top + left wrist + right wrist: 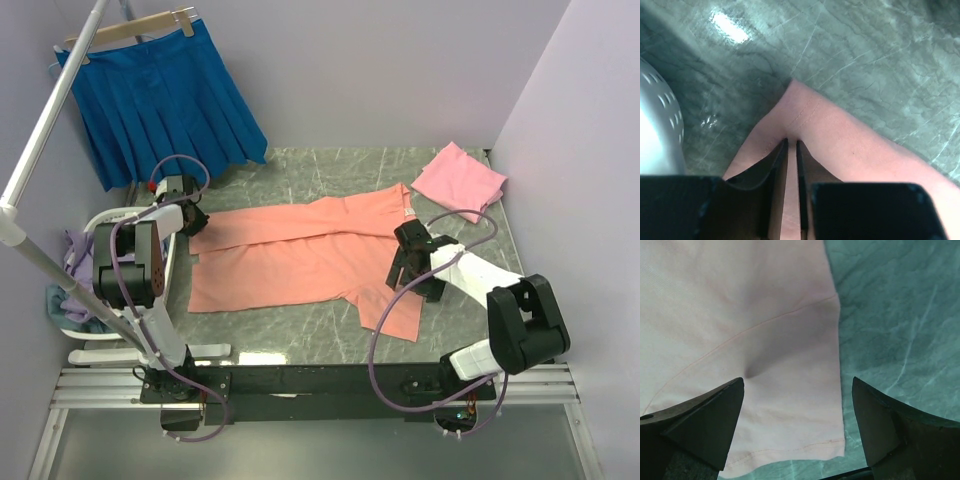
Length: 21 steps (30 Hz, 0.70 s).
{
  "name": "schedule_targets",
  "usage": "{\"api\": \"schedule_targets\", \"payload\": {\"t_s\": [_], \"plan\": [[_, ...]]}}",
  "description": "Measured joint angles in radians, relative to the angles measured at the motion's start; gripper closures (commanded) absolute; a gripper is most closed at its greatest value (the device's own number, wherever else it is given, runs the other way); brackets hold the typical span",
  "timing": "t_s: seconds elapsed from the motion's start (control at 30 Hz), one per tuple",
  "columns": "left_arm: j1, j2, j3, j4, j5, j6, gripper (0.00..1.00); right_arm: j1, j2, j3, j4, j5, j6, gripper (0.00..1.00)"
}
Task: Fold and stack the t-shirts
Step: Fold the flattened tshirt in 1/3 of the way
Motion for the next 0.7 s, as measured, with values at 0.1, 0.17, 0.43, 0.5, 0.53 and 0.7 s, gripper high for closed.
{"api": "schedule_targets", "payload": {"t_s": [0.1, 0.17, 0.43, 0.5, 0.53, 0.7], "plan": [[0.0, 0.013, 0.018, -0.011, -0.005, 0.003, 0.8, 0.0, -0.027, -0.019, -0.005, 0.014, 0.009, 0.04], [0.0, 0.033, 0.048, -0.021, -0.014, 0.005, 0.8, -0.001, -0.047, -0.036, -0.016, 0.02, 0.014, 0.04], [0.005, 0.103, 0.149, -0.051, -0.048, 0.009, 0.78, -0.008, -0.1, -0.058, -0.034, 0.006, 0.016, 0.0], [0.003, 0.101, 0.143, -0.043, -0.046, 0.009, 0.78, -0.009, -0.144, -0.035, -0.032, 0.003, 0.001, 0.0], [0.003, 0.098, 0.138, -0.038, -0.045, 0.009, 0.78, -0.011, -0.16, -0.006, -0.031, 0.007, -0.011, 0.0], [-0.018, 0.087, 0.126, -0.039, -0.049, 0.009, 0.78, -0.103, -0.081, 0.252, 0.107, -0.032, -0.099, 0.0]]}}
